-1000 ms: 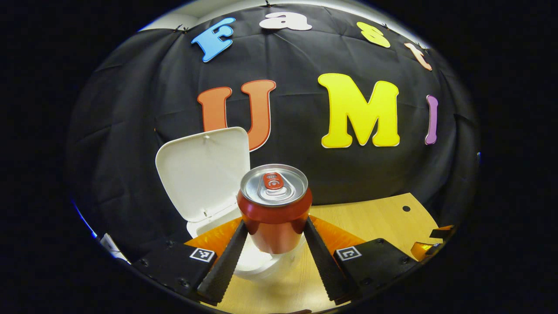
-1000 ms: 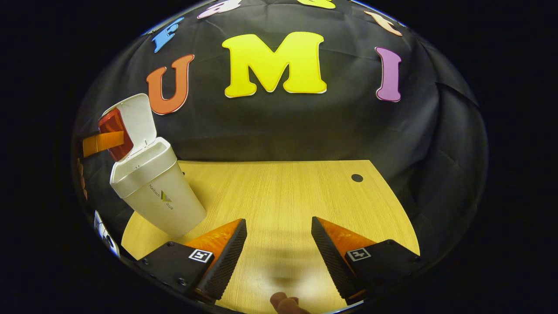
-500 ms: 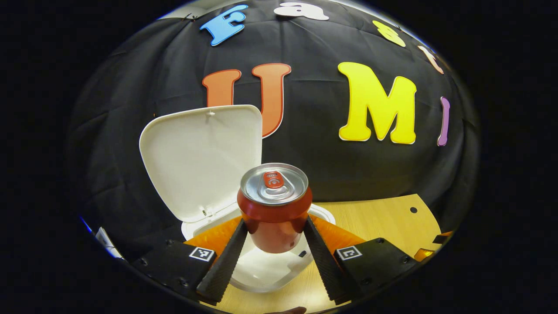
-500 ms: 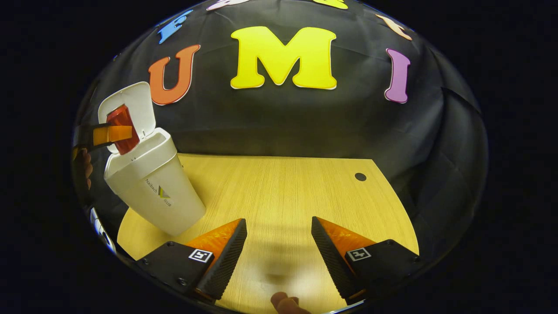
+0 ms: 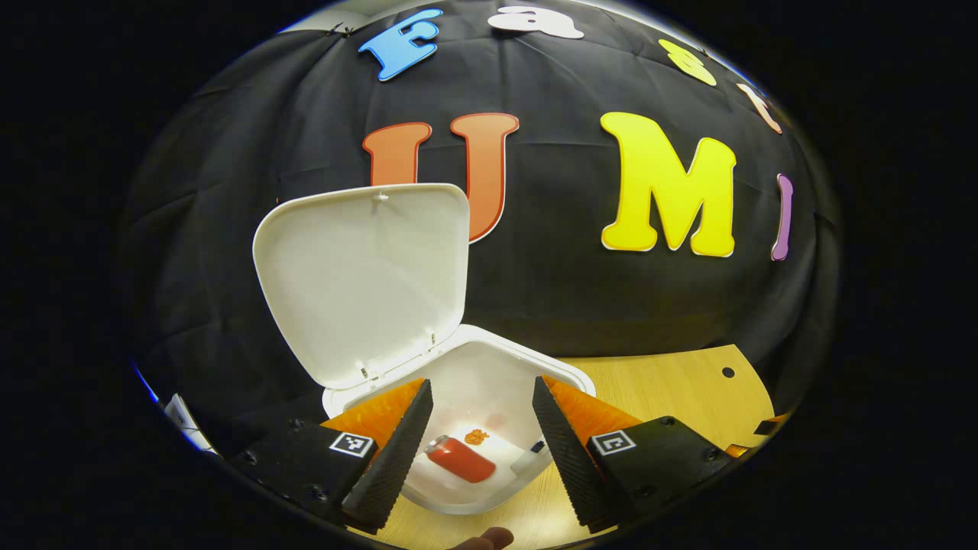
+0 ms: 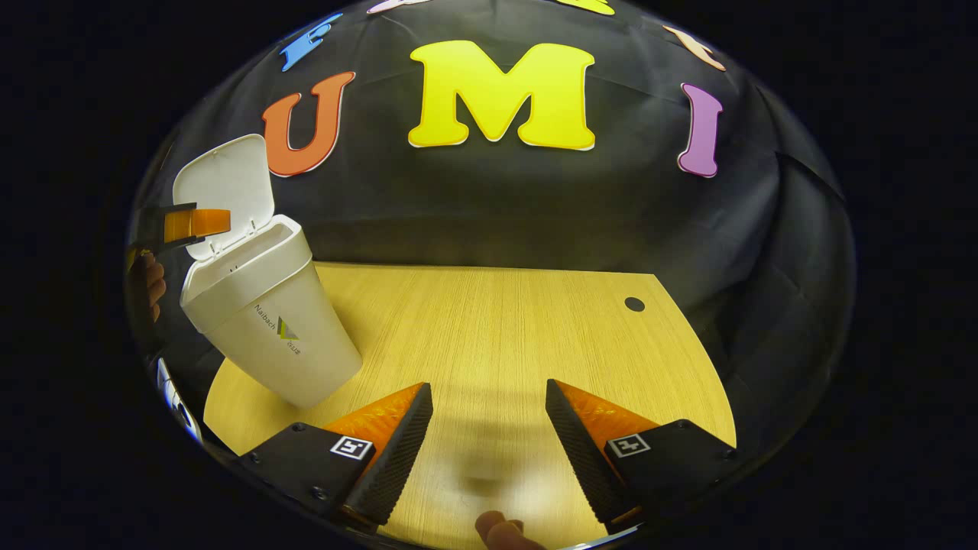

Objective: Press the lid of the desktop garbage bin to open it, pick up the crumpled paper on the desktop and throw it into the bin, then pick up the pop can on the desktop and drop it into the bin, and finally close the garbage bin lid.

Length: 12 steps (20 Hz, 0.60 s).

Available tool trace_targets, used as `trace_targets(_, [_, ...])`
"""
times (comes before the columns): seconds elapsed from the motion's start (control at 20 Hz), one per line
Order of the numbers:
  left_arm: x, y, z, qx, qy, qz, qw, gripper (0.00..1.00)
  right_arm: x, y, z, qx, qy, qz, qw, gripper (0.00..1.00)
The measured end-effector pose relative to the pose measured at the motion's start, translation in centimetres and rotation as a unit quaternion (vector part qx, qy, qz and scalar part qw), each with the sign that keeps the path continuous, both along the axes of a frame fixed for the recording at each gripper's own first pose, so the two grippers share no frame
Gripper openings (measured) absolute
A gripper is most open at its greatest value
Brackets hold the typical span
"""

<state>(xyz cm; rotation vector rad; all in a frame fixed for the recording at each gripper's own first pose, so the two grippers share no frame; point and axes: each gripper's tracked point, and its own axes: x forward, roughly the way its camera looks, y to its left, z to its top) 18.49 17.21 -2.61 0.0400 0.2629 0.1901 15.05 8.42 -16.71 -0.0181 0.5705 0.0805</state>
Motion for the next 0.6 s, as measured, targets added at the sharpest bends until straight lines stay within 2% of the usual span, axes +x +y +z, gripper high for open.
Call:
trace_targets(0.2, [0.1, -0.4, 2.2, 0.028, -0.021, 0.002, 0.999, 0.88, 0.2, -0.5, 0.2, 0.002, -0.001, -0.001, 1.0, 0.95])
trace_targets(0.45, [0.6, -1.5, 6.5, 0.053, -0.07, -0.002, 0.996, 0.97, 0.5, -1.7, 1.1, 0.002, -0.004, -0.005, 1.0, 0.95])
trace_targets(0.6, [1.2, -1.0, 9.7, 0.069, -0.098, 0.012, 0.993, 0.98, 0.8, -2.2, 1.4, 0.0, -0.004, -0.008, 1.0, 0.95])
